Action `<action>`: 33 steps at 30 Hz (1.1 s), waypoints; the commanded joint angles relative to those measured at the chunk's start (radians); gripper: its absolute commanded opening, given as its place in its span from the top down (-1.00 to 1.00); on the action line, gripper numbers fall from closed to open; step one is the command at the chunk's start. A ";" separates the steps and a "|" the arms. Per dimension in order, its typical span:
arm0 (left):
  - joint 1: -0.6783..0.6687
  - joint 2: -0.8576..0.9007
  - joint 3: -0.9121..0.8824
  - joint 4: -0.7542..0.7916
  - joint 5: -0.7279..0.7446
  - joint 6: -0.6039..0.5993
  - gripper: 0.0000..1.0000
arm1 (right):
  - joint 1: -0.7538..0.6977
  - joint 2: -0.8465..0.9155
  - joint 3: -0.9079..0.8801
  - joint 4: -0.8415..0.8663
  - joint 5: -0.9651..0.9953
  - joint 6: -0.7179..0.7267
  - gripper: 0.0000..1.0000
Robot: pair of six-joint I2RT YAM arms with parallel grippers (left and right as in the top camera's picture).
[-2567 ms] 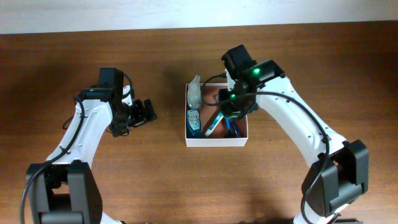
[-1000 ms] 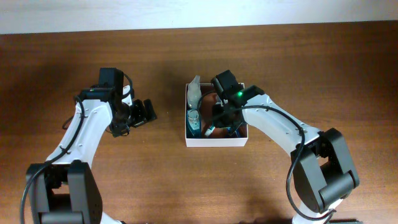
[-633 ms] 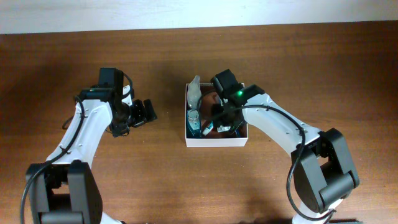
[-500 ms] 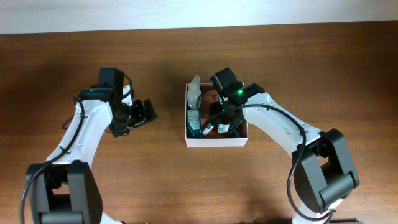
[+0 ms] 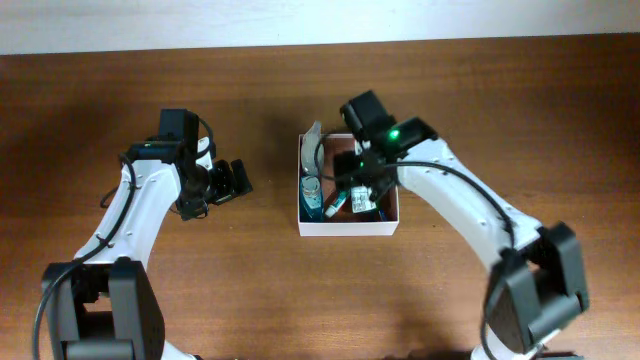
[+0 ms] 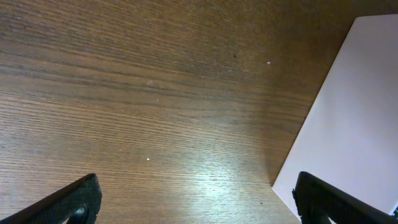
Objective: Pack container
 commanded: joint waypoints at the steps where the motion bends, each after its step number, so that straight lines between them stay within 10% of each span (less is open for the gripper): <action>1: 0.001 0.011 0.008 0.000 -0.003 0.005 -0.99 | -0.006 -0.092 0.095 -0.034 0.015 -0.034 -0.58; 15: 0.000 0.011 0.008 0.000 -0.003 0.005 -0.99 | -0.006 -0.615 0.162 -0.255 0.115 -0.034 -1.00; 33: 0.001 0.011 0.008 0.000 -0.003 0.005 -0.99 | -0.006 -1.326 0.162 -0.462 0.114 -0.034 -0.97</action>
